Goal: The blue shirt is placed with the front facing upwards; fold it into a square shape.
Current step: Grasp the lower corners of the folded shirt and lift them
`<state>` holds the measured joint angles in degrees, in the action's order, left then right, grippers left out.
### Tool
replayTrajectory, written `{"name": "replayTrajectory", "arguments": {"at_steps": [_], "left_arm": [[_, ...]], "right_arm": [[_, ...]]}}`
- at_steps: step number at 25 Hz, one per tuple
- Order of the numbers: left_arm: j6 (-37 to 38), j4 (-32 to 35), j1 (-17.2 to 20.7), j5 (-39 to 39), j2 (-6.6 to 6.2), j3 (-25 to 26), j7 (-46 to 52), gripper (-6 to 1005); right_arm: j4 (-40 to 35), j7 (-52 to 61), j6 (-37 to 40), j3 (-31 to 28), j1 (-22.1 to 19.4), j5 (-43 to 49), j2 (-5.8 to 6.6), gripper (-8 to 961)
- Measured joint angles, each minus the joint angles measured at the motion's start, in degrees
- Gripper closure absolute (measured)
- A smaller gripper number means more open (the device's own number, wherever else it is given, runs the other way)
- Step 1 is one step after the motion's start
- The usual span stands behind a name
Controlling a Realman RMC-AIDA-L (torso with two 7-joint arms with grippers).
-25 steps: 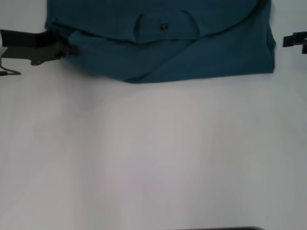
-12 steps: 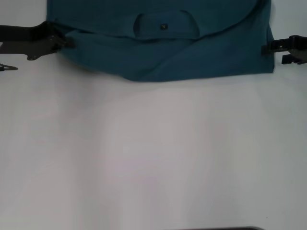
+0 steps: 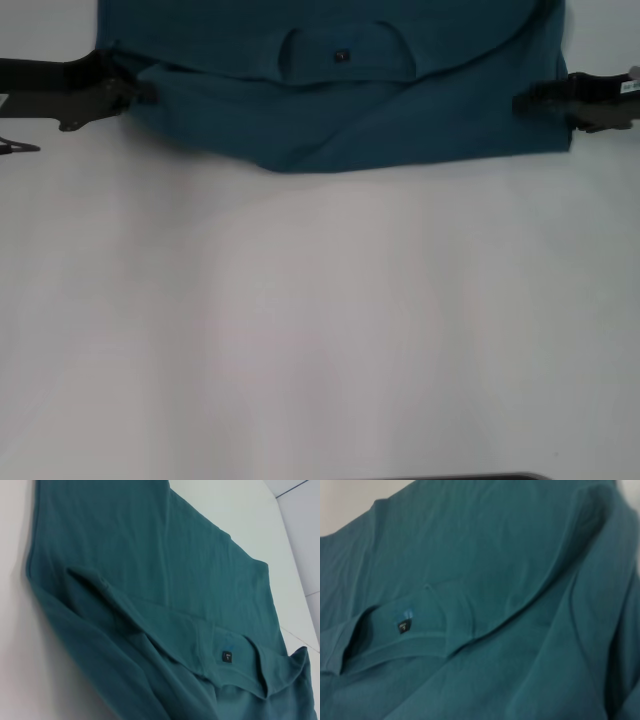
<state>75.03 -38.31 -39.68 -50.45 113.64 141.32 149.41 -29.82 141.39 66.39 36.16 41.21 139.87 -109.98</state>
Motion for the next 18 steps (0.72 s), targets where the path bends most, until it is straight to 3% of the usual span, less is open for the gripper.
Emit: {"name": "replayTrajectory", "arguments": {"at_steps": [8,18], "left_arm": [[0.0,0.0,0.1,0.0,0.00,0.0,0.0,988],[0.1,-0.2,-0.2,-0.2,0.00,0.0,0.0,987]], "right_arm": [[1.0,-0.1,-0.8,1.8,0.9,0.0,-0.35,199],[-3.3,-1.8,5.0,0.4,-0.7,-4.3,0.12,207]]}}
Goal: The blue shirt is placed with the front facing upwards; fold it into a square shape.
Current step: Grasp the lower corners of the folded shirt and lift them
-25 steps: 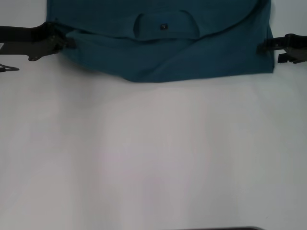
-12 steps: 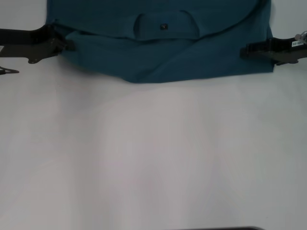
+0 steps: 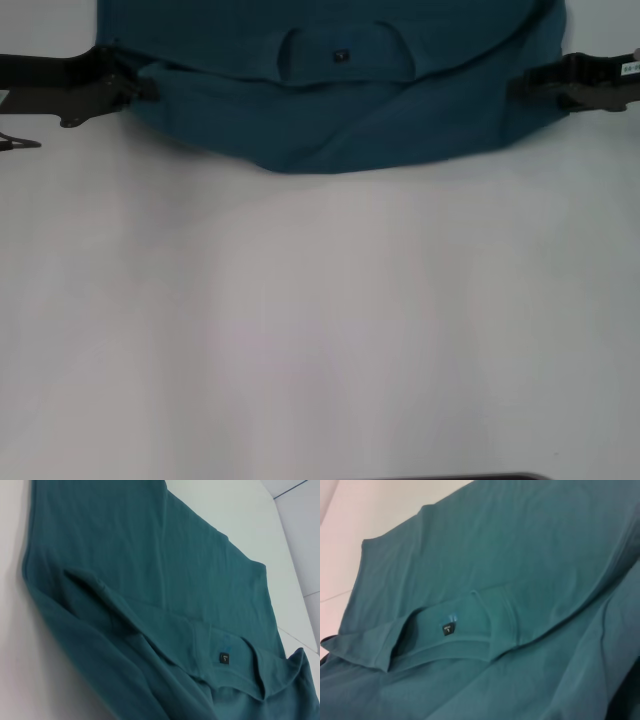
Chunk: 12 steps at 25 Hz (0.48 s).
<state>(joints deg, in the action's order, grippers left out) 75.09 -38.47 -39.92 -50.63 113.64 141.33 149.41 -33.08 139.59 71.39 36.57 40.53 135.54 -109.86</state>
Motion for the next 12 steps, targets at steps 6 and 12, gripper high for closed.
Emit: {"name": "replayTrajectory", "arguments": {"at_steps": [6,12], "left_arm": [[0.0,0.0,-0.2,0.0,0.00,0.0,0.0,986],[-0.1,0.0,-0.6,0.0,-0.23,-0.2,0.0,986]], "right_arm": [[0.4,0.2,-0.4,0.2,-0.2,1.0,0.48,368],[0.5,0.3,-0.4,0.3,-0.2,1.9,0.63,643]]}}
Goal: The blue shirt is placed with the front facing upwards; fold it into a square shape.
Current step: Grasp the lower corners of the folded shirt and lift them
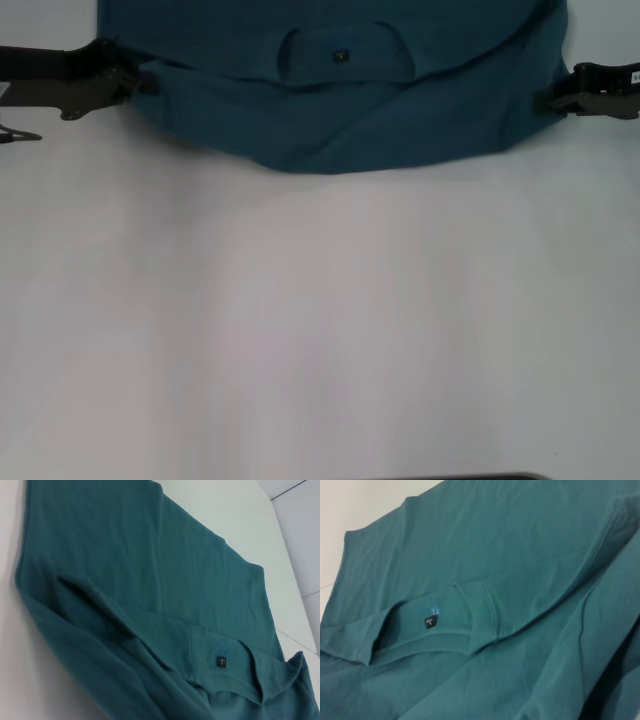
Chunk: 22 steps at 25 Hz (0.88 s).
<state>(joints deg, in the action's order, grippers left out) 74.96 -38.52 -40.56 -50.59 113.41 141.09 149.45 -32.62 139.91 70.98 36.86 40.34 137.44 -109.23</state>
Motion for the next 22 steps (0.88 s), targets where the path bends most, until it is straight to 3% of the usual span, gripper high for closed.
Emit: {"name": "replayTrajectory", "arguments": {"at_steps": [7,10,16,22], "left_arm": [[0.1,0.3,-0.1,0.4,-0.16,-0.3,0.1,987],[1.9,0.2,0.3,0.9,-0.78,-0.9,-0.1,987],[14.9,-0.9,1.4,4.7,-4.09,-3.1,-2.7,986],[25.7,-5.2,2.7,9.8,-3.85,-4.4,-4.0,987]], "right_arm": [[-0.2,1.2,0.7,0.1,0.0,1.8,0.68,898],[-0.5,1.2,3.7,0.2,0.1,3.4,1.21,915],[-5.0,1.1,17.8,0.2,-0.9,6.6,3.06,942],[-9.1,0.2,29.6,0.7,-2.0,13.0,2.40,941]]}}
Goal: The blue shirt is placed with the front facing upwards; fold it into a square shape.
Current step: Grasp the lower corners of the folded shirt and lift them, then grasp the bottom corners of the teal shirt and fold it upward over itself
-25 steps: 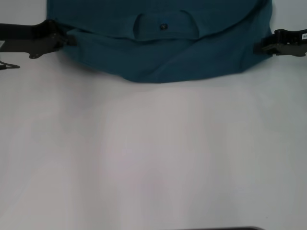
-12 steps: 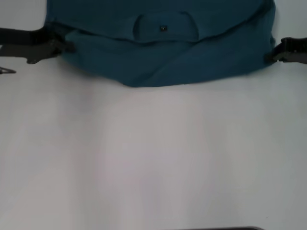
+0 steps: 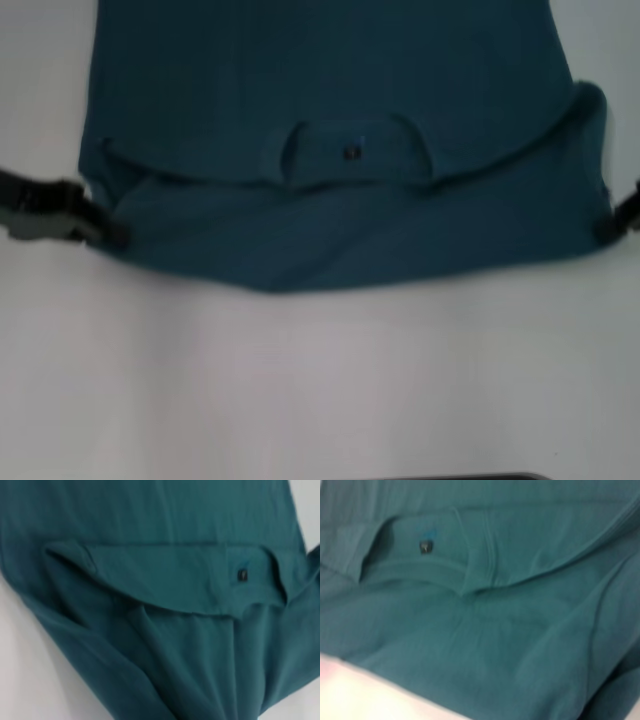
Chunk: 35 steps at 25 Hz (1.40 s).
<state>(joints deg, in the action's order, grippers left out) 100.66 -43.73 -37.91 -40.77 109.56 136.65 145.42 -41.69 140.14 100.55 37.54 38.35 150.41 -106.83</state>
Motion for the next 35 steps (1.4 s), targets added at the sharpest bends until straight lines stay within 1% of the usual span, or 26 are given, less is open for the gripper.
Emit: {"name": "replayTrajectory", "arguments": {"at_steps": [3,5,8,10,14,18,21,23,24,25,27,28,31,33,35], "left_arm": [[5.5,-4.9,2.1,2.5,1.11,-0.8,-0.1,987],[8.4,-7.1,3.5,3.4,1.71,-1.5,-0.5,987],[11.8,-8.2,5.0,5.1,2.27,-2.5,-1.8,987],[13.3,-8.3,5.7,6.8,2.53,-3.1,-2.3,987],[14.6,-8.4,6.2,8.1,2.96,-3.8,-2.8,986],[14.8,-8.2,6.2,8.4,2.95,-4.3,-3.1,986],[15.3,-8.3,5.8,8.2,2.94,-4.0,-4.0,986],[15.6,-8.5,5.3,7.7,2.76,-2.8,-4.8,986],[15.8,-8.6,4.9,7.3,2.41,-1.7,-4.9,986],[15.8,-8.6,4.6,7.0,1.91,-0.5,-4.9,987],[15.7,-7.9,3.5,6.8,0.47,2.9,-3.8,987],[15.5,-7.5,2.8,6.8,-0.30,4.4,-2.9,987],[14.1,-7.1,0.8,6.8,-1.96,7.6,-0.3,987],[12.5,-7.1,-0.7,6.7,-2.56,9.5,1.6,987],[9.3,-6.4,-2.5,6.7,-3.00,11.1,4.1,986]], "right_arm": [[-0.6,-2.5,5.7,0.6,-0.5,1.1,-0.68,941],[-1.8,-2.9,7.6,1.0,-1.3,1.8,-1.09,941],[-2.9,-3.0,10.4,1.2,-2.4,2.4,-1.42,941],[-3.0,-3.2,12.5,2.3,-3.0,2.5,-1.45,941],[-3.2,-2.5,13.1,4.8,-4.3,2.6,-1.31,940],[-3.0,-2.6,13.2,5.3,-4.6,2.8,-1.44,940],[-2.9,-3.0,13.2,4.4,-4.2,1.9,-1.43,940],[-2.9,-3.3,13.2,3.7,-3.8,-1.1,-0.87,939],[-2.9,-3.3,13.2,3.3,-3.7,-3.3,-0.17,939],[-2.9,-3.1,13.2,2.8,-3.7,-5.3,0.46,939],[-3.0,-2.5,12.9,0.1,-3.5,-9.2,2.25,939],[-3.0,-2.2,12.7,-1.4,-3.3,-10.4,2.97,939],[-3.2,-1.1,10.5,-6.6,-2.7,-12.2,5.10,939],[-3.1,-0.6,9.0,-8.5,-2.2,-12.3,5.72,939],[-2.9,-0.2,6.9,-9.7,-1.8,-12.4,5.86,938]]}}
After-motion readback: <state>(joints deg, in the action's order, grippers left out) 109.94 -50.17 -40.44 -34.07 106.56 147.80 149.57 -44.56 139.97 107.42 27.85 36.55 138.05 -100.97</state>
